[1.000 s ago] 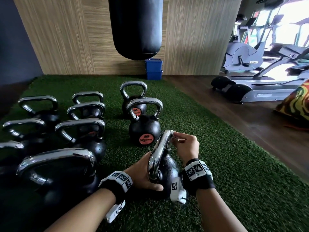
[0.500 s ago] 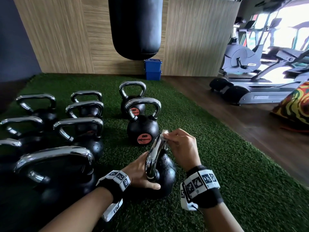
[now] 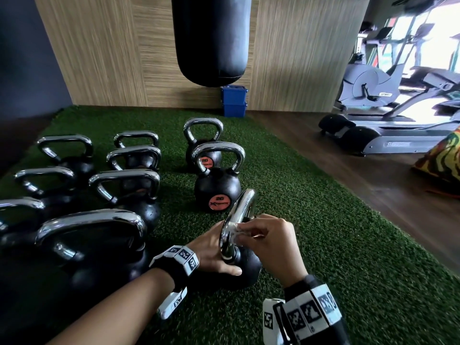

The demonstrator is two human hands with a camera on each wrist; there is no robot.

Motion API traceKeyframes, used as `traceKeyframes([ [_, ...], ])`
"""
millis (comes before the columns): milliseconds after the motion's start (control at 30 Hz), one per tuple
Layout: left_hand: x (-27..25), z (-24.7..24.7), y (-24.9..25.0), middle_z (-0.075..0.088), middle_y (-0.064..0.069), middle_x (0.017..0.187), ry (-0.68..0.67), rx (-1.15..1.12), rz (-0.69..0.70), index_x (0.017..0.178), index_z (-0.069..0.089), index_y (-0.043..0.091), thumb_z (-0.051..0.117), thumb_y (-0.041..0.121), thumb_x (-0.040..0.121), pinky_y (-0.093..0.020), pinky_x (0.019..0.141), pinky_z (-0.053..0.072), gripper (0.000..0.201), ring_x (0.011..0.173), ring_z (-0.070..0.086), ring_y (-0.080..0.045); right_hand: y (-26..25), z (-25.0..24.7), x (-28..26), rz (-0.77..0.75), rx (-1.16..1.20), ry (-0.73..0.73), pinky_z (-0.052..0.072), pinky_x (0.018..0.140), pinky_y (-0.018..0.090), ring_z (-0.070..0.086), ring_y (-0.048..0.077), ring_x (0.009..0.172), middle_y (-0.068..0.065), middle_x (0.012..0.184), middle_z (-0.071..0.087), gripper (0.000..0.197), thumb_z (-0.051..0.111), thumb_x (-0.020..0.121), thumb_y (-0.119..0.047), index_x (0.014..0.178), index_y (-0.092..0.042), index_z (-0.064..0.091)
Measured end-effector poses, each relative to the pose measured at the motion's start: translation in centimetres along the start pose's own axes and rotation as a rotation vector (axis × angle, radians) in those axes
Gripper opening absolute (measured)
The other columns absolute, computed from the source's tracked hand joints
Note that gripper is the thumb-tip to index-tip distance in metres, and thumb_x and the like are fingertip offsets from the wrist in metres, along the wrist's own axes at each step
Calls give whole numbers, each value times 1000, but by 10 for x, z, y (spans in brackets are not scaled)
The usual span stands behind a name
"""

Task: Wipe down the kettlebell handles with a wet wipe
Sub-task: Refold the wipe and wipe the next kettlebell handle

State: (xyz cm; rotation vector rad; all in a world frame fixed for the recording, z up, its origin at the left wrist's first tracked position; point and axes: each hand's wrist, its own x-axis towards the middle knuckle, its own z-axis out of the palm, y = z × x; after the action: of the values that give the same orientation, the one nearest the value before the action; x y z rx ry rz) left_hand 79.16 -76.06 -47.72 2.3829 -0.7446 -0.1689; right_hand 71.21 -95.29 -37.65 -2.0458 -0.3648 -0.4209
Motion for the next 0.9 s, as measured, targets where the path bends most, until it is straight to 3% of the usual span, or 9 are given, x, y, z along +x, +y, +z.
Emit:
traceKeyframes([
  [167, -3, -4, 4, 35, 23, 145, -14, 10, 23, 143, 37, 49, 83, 74, 59, -39, 116, 40, 99, 133, 42, -2, 10, 6, -7, 178, 182, 1, 62, 71, 29, 74, 9, 71, -8, 78, 78, 26, 94, 60, -11, 79, -21, 79],
  [300, -4, -2, 5, 22, 30, 134, 17, 54, 47, 151, 35, 39, 82, 69, 62, -25, 116, 32, 105, 128, 30, 5, 16, 16, -24, 247, 151, -56, 62, 71, 35, 73, 14, 69, -5, 75, 77, 26, 94, 58, -14, 73, -21, 74],
  [400, -4, -1, 7, 30, 13, 148, 38, 85, 42, 153, 27, 36, 85, 63, 64, -24, 118, 31, 110, 136, 34, -4, 24, 19, -22, 254, 89, -50, 59, 68, 23, 71, 4, 66, -10, 73, 76, 26, 95, 56, -17, 72, -24, 76],
  [467, -4, -1, 9, 33, 10, 151, 40, 99, 28, 153, 25, 36, 86, 62, 64, -24, 117, 30, 111, 137, 37, -7, 26, 21, -22, 224, 16, -53, 53, 65, 11, 69, -2, 66, -14, 72, 75, 24, 94, 57, -19, 73, -25, 78],
  [533, -4, 0, 9, 36, 11, 149, 41, 106, 24, 152, 27, 35, 85, 63, 63, -25, 116, 32, 110, 135, 38, -7, 28, 21, -21, 194, -51, -83, 49, 64, 7, 68, -5, 68, -15, 70, 74, 21, 93, 61, -19, 76, -26, 80],
  [667, -4, 2, 6, 31, 23, 133, 68, 67, 12, 149, 29, 38, 83, 67, 58, -20, 112, 32, 110, 126, 37, 0, 30, 15, -8, 150, -66, -190, 57, 72, 17, 70, 3, 78, -8, 89, 73, 21, 85, 72, -4, 86, -19, 82],
  [733, -3, 3, 5, 38, 23, 128, 70, 37, -16, 143, 34, 40, 84, 68, 55, -23, 110, 38, 105, 121, 43, 1, 30, 14, 3, 127, -94, -251, 59, 80, 24, 71, 11, 87, -2, 99, 70, 20, 80, 78, 0, 93, -13, 81],
  [800, -2, 3, 3, 53, 17, 123, 60, 12, -30, 136, 41, 37, 85, 66, 55, -32, 108, 46, 96, 117, 53, -3, 31, 15, 11, 84, -172, -347, 55, 81, 23, 69, 17, 91, 2, 104, 69, 17, 75, 84, -3, 98, -11, 80],
  [900, -1, 3, 2, 57, 16, 115, 50, -1, -13, 130, 46, 34, 85, 65, 57, -37, 105, 49, 88, 112, 56, -4, 32, 18, 20, 53, -261, -462, 50, 80, 19, 68, 19, 95, 5, 108, 70, 19, 70, 87, -3, 102, -9, 79],
])
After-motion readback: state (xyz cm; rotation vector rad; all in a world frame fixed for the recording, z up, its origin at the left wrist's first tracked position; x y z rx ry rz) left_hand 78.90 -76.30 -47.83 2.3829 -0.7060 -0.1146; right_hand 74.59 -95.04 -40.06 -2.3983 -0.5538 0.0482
